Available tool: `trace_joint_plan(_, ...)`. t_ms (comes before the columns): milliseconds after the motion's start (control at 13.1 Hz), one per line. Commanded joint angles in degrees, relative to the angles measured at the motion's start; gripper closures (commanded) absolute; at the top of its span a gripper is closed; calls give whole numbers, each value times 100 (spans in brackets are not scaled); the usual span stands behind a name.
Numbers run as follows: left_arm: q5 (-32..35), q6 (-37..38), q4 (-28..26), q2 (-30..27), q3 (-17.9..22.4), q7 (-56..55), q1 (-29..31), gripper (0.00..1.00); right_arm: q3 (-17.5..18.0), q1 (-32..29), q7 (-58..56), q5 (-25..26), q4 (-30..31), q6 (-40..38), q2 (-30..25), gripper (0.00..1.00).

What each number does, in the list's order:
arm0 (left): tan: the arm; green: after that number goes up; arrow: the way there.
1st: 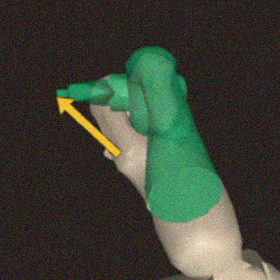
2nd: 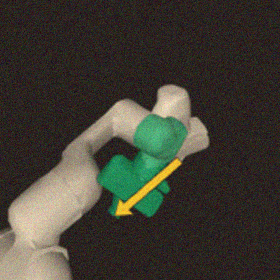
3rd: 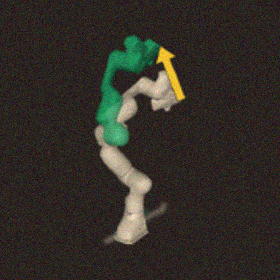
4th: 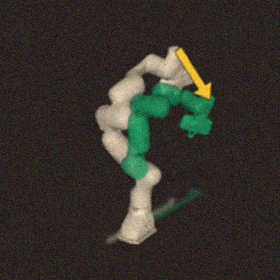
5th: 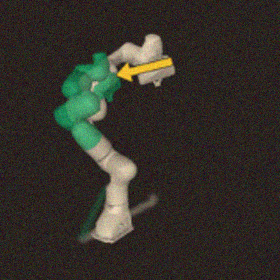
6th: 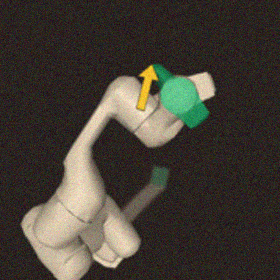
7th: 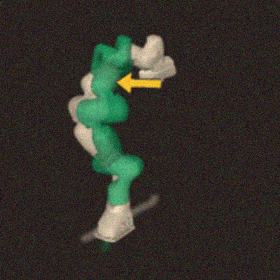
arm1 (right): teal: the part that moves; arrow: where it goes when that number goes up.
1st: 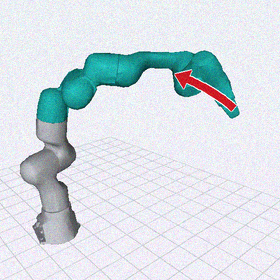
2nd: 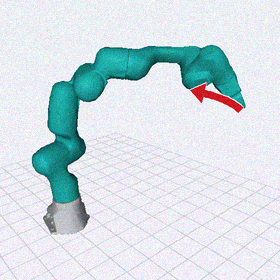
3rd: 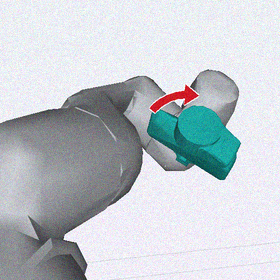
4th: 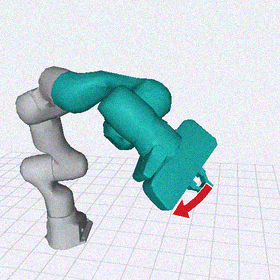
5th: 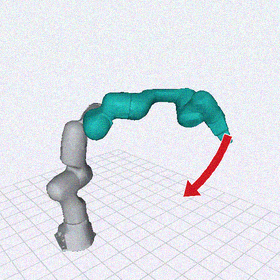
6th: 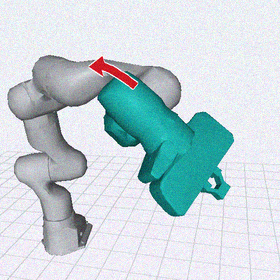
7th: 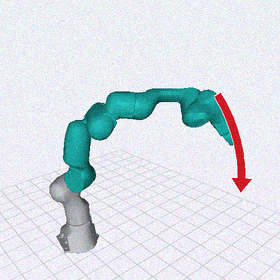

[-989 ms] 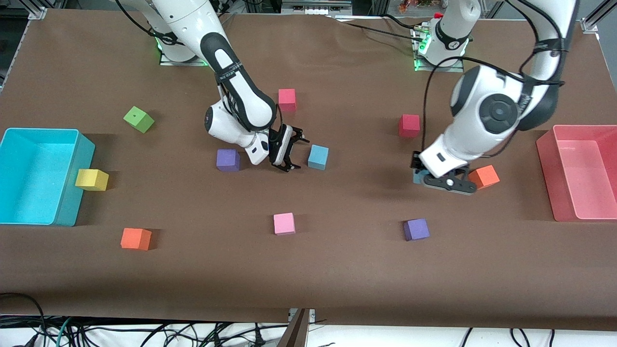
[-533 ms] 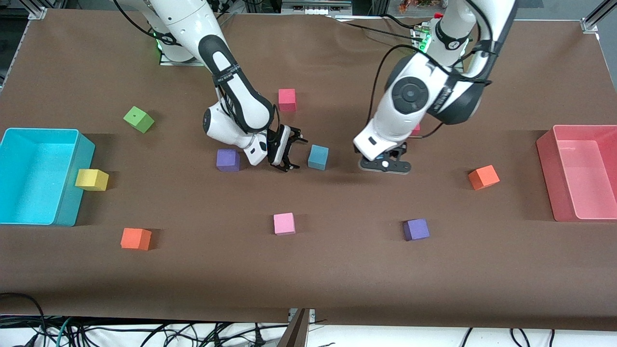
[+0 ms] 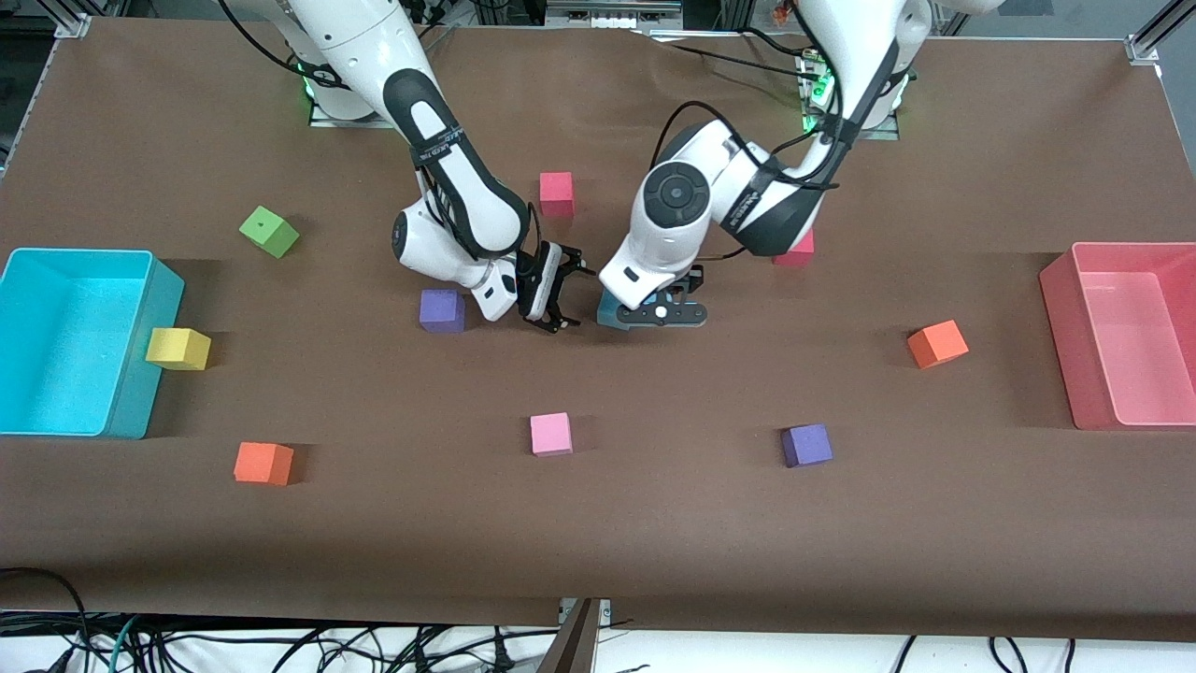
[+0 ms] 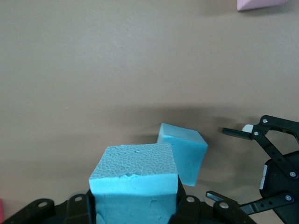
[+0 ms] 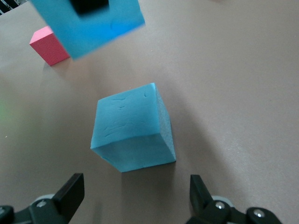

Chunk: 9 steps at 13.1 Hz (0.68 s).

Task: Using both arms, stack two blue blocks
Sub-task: 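Lower the cyan cube onto the other cyan cube with the left gripper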

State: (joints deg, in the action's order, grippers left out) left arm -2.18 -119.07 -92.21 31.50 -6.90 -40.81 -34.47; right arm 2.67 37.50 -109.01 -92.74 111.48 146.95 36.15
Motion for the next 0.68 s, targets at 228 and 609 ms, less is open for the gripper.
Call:
trace_joint_plan(228, -99, -133, 467, 453, 66, -374, -253, 100, 14, -182, -340, -139, 269, -245, -214, 0)
trace_joint_plan(609, -90, -143, 696, 691, 66, -639, -411, 100, 23, -182, -314, -139, 260, -245, -214, 0)
